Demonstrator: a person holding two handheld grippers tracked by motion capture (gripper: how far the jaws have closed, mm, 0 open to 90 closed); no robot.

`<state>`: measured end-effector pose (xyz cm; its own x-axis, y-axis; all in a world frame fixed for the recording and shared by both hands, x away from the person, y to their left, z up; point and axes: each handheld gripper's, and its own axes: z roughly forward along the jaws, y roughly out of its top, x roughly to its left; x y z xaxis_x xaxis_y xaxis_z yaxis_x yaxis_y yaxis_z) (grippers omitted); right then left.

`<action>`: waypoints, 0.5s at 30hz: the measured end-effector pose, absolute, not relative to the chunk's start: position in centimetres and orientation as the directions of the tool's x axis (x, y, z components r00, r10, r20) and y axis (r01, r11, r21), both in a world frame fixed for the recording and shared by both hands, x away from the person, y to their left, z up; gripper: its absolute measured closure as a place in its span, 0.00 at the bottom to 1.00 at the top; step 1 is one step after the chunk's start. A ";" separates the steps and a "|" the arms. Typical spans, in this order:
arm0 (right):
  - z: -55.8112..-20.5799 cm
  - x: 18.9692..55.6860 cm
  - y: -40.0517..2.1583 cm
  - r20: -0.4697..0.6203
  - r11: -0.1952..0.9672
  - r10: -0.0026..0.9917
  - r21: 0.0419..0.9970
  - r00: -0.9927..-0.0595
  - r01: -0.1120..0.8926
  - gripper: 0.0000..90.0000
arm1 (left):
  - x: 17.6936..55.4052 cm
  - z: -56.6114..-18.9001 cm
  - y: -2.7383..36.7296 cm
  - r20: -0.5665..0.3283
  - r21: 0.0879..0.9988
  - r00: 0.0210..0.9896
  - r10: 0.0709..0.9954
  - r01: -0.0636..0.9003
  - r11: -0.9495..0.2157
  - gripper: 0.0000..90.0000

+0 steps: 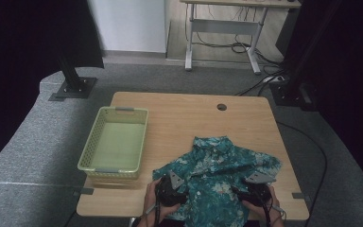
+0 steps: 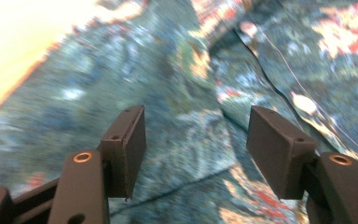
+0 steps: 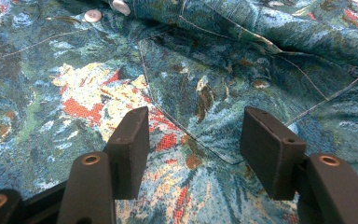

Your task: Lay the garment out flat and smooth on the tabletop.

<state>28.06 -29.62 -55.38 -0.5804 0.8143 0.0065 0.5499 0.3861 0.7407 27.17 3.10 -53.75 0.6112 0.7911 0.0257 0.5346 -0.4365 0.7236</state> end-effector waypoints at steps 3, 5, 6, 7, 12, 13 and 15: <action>-55.4 28.1 -29.6 0.006 0.386 0.814 0.741 -0.580 0.550 0.46 | 27.6 -53.6 3.6 0.029 0.735 0.598 0.801 0.530 -0.422 0.43; -55.4 28.1 -29.6 0.006 0.385 0.815 0.741 -0.580 0.550 0.46 | 27.8 -53.7 3.7 0.025 0.735 0.604 0.796 0.529 -0.424 0.45; -55.4 28.0 -29.6 0.006 0.385 0.815 0.741 -0.579 0.550 0.46 | 27.9 -53.7 3.7 0.026 0.734 0.612 0.791 0.525 -0.431 0.45; -55.4 28.0 -29.6 0.006 0.385 0.816 0.741 -0.579 0.550 0.46 | 27.9 -53.7 3.6 0.028 0.736 0.619 0.785 0.519 -0.435 0.45; -55.4 28.0 -29.6 0.007 0.383 0.817 0.742 -0.576 0.551 0.46 | 27.8 -53.8 2.4 0.046 0.744 0.659 0.751 0.479 -0.466 0.44; -55.4 28.0 -29.6 0.006 0.383 0.817 0.742 -0.576 0.551 0.46 | 27.9 -53.8 2.2 0.055 0.739 0.664 0.746 0.475 -0.477 0.44; -55.4 28.0 -29.6 0.006 0.383 0.817 0.741 -0.576 0.551 0.46 | 28.0 -54.2 1.8 0.080 0.720 0.666 0.742 0.476 -0.505 0.45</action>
